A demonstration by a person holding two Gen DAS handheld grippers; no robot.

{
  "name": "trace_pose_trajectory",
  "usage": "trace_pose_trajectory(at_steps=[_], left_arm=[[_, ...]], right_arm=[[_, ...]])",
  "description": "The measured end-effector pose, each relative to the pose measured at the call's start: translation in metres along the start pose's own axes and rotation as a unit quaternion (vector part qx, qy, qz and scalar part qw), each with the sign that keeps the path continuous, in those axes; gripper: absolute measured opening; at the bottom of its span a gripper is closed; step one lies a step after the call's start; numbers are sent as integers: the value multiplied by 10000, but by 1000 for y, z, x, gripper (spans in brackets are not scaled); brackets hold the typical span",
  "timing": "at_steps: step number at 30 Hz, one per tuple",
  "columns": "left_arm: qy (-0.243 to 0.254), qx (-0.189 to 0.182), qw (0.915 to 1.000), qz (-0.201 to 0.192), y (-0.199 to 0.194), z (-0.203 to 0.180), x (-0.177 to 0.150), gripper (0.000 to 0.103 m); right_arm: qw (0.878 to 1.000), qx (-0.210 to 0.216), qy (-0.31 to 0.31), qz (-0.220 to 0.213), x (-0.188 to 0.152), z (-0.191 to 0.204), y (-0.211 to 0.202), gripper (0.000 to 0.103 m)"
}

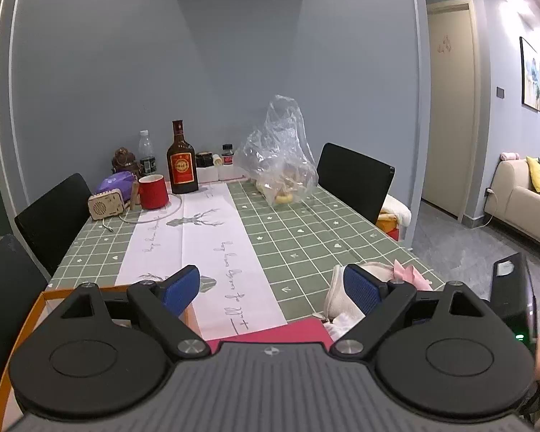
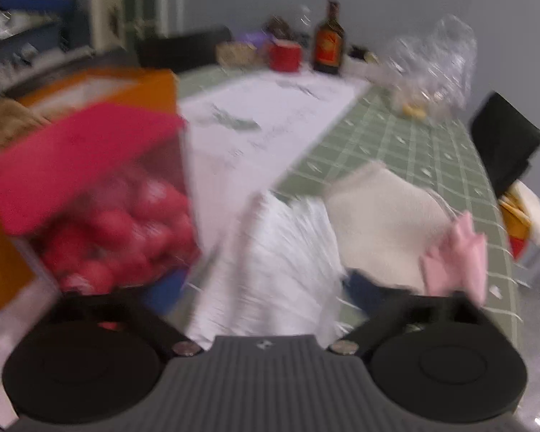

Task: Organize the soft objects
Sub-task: 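Close the right gripper on the white crinkled bundle and lift it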

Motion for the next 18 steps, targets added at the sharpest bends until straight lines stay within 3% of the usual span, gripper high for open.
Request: trace_pose_trajectory(at_steps=[6, 9, 14, 16, 17, 18], left_arm=[[92, -33, 9999, 65, 3, -4, -4, 103], [90, -66, 9999, 71, 3, -5, -4, 103], [110, -80, 9999, 79, 3, -6, -4, 103], [135, -100, 9998, 78, 3, -7, -4, 103], [146, -101, 9998, 85, 3, -8, -5, 103], [147, -84, 9998, 100, 4, -8, -6, 103]], right_arm=[[9945, -689, -680, 390, -7, 20, 26, 100], [9947, -692, -626, 423, -10, 17, 38, 100], [9980, -348, 90, 515, -13, -1, 49, 100], [9986, -263, 69, 454, -12, 0, 48, 92], [9985, -190, 239, 453, -11, -2, 45, 69], [9977, -245, 444, 460, -9, -6, 42, 55]])
Point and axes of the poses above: each gripper's, at about its wrist camera, not at the fingertips, and y roughly the way its jaws point, z to its left, x to its top, the point moved 3 cm from there along y, roughly the way its jaws point, and after that the axes turned 9 degrees about -x, right-handed, at the moved point
